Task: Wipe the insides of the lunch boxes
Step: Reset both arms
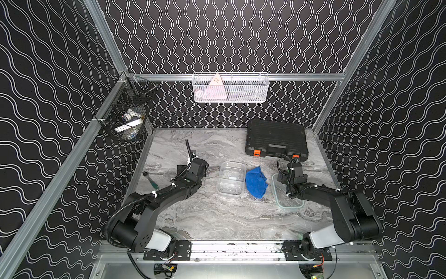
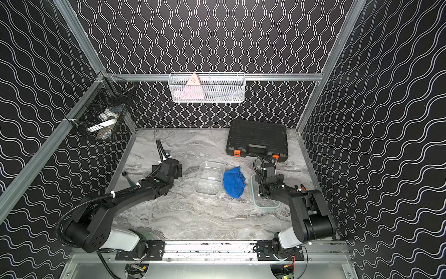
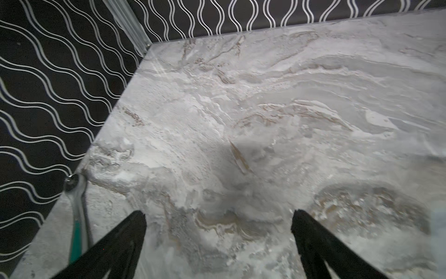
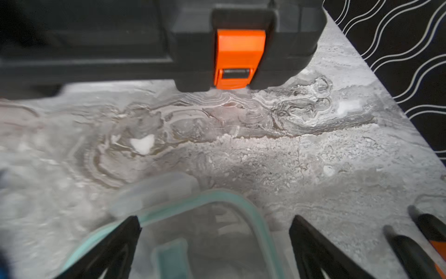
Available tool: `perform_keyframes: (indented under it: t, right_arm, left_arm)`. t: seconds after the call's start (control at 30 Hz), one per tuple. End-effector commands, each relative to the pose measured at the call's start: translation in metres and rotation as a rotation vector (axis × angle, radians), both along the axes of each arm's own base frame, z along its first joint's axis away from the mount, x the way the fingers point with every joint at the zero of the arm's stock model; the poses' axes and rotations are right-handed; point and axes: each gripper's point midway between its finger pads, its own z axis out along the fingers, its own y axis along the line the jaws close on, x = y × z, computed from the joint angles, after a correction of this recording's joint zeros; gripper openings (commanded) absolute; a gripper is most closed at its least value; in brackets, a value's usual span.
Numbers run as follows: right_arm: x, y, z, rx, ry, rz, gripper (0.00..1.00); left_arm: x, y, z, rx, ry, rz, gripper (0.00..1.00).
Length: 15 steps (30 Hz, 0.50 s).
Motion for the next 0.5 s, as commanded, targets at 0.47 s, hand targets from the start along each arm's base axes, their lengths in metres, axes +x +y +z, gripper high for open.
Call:
perform_keyframes:
  t: [0.47]
  right_arm:
    - [0.033,-0.043,0.028,0.111,-0.280,-0.044,1.00]
  left_arm:
    - [0.001,0.010,-0.006,0.143,-0.226,-0.105,0.99]
